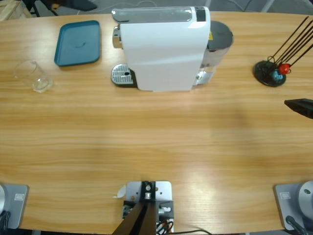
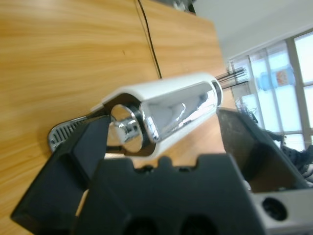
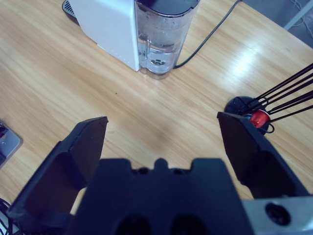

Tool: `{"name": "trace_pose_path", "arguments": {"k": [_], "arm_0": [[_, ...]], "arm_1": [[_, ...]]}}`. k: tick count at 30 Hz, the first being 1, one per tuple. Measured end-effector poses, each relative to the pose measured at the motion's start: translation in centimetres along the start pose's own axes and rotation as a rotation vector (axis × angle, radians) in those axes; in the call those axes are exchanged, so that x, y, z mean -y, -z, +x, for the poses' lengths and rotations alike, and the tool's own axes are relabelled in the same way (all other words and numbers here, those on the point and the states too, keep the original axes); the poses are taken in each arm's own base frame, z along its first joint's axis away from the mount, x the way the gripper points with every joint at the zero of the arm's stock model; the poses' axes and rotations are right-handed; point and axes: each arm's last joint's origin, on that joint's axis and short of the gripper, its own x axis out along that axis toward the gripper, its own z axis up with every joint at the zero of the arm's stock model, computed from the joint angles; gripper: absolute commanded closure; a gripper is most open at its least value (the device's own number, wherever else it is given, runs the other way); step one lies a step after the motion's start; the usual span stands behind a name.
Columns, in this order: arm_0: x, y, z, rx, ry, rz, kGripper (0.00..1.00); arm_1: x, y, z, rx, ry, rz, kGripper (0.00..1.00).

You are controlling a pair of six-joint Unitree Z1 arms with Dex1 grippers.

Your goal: Pour coffee

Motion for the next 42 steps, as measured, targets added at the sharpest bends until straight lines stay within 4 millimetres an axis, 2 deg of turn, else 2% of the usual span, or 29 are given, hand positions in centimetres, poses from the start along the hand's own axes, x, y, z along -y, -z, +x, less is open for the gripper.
{"name": "trace_pose_path", "arguments": {"k": [6, 17, 20, 23, 27, 31, 34, 42], "arm_0": [[-0.9, -0.7, 2.4, -0.058, 0.030, -0.032, 0.266], [-2.2, 0.8, 2.8, -0.110, 0.010, -0.065, 0.272], [-2.6, 1.4, 2.8, -0.124, -0.001, -0.076, 0.351], [-2.6, 1.5, 2.8, -0.126, -0.002, -0.077, 0.358], [-2.3, 1.4, 2.3, -0.116, 0.005, -0.075, 0.479], [-2.0, 1.4, 1.9, -0.107, 0.011, -0.069, 0.532], [-1.8, 1.4, 1.6, -0.102, 0.015, -0.066, 0.726], [-1.6, 1.3, 1.5, -0.090, 0.025, -0.068, 0.740]], "arm_1": [[0.0, 0.0, 0.0, 0.000, 0.000, 0.000, 0.000], [0.0, 0.0, 0.0, 0.000, 0.000, 0.003, 0.000], [0.0, 0.0, 0.0, 0.000, 0.000, 0.003, 0.000], [0.0, 0.0, 0.0, 0.001, 0.000, 0.003, 0.000], [0.0, 0.0, -0.1, 0.004, 0.000, 0.004, 0.000], [0.0, 0.1, -0.1, 0.003, 0.000, 0.003, 0.004], [0.0, 0.1, -0.1, 0.003, 0.000, 0.003, 0.004], [0.0, 0.1, -0.1, 0.007, 0.000, 0.004, 0.006]]}}
